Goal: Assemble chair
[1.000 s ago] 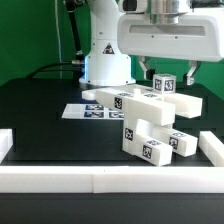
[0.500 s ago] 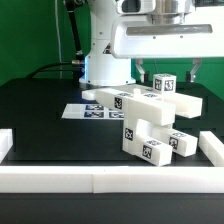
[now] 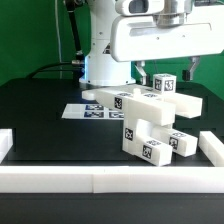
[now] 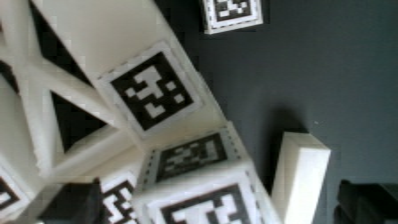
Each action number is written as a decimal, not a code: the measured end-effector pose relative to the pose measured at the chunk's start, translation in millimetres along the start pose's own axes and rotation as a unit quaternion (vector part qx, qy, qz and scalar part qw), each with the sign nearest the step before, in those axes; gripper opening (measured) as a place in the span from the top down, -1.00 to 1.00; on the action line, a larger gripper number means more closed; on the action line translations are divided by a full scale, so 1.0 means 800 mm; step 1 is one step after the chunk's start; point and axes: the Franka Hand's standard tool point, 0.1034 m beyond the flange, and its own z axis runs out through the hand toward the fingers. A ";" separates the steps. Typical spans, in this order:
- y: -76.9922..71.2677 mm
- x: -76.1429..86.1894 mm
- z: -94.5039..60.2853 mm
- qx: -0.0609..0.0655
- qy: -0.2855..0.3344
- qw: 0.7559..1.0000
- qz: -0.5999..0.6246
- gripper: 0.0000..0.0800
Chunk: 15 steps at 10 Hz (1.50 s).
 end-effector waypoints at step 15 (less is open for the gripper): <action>0.003 -0.002 0.001 0.005 0.000 0.954 0.298 0.29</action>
Offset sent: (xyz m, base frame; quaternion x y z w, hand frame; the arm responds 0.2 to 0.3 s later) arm -0.0052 -0.0026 -0.0045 0.0031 0.0165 -0.0104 0.9998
